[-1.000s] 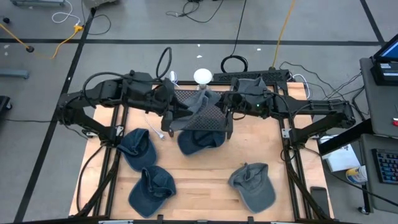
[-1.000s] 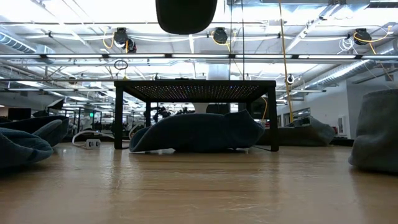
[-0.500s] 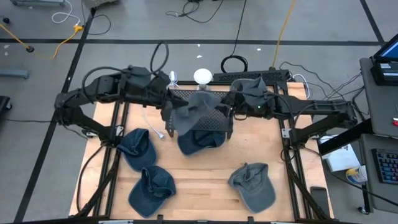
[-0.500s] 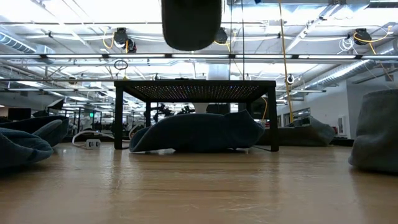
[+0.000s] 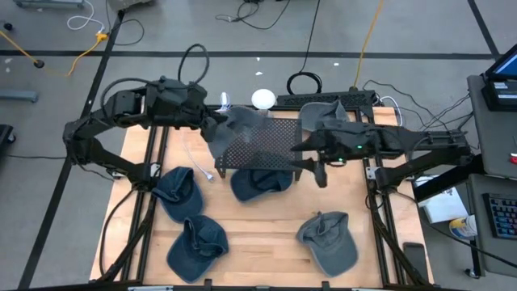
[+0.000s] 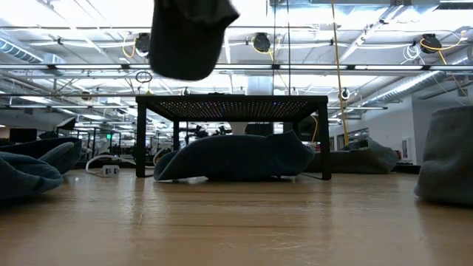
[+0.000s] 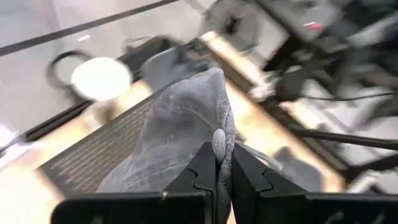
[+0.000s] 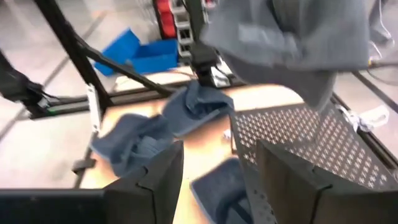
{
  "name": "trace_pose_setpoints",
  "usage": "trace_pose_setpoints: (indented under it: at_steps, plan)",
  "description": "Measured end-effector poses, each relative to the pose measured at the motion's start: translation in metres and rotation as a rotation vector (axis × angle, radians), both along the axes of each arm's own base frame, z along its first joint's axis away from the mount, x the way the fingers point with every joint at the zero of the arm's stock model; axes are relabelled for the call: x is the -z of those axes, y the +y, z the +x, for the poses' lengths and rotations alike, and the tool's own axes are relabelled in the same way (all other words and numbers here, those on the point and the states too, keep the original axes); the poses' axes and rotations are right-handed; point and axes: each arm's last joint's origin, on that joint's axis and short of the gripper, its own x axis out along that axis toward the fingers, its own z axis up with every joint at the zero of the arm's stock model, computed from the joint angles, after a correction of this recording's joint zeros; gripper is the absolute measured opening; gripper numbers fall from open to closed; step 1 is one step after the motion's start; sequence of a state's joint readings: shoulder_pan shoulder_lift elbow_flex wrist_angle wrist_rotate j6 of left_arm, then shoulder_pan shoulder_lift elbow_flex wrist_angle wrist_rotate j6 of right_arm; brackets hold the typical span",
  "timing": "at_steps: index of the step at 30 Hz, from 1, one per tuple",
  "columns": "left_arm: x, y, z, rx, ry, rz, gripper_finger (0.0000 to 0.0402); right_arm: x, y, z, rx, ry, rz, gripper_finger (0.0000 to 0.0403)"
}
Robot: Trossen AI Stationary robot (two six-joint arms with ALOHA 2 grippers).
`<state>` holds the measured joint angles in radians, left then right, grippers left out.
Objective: Pick & Place hat
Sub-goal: Put the bottom gray cap on the shelf
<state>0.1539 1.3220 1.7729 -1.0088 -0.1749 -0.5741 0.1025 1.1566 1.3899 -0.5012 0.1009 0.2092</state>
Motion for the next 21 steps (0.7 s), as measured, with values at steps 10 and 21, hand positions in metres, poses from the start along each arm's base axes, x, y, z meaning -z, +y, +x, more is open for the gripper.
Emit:
trace_pose_setpoints:
  at_steps: [10,21]
  plan:
    - [0.015,0.002,-0.012,-0.273,0.141,-0.045,0.0018,-0.027,0.002,-0.043,-0.021,-0.149,0.06,0.0196]
    - [0.037,-0.006,0.021,-0.535,0.133,-0.063,0.0018,-0.04,-0.002,-0.07,-0.033,-0.226,0.031,0.0196]
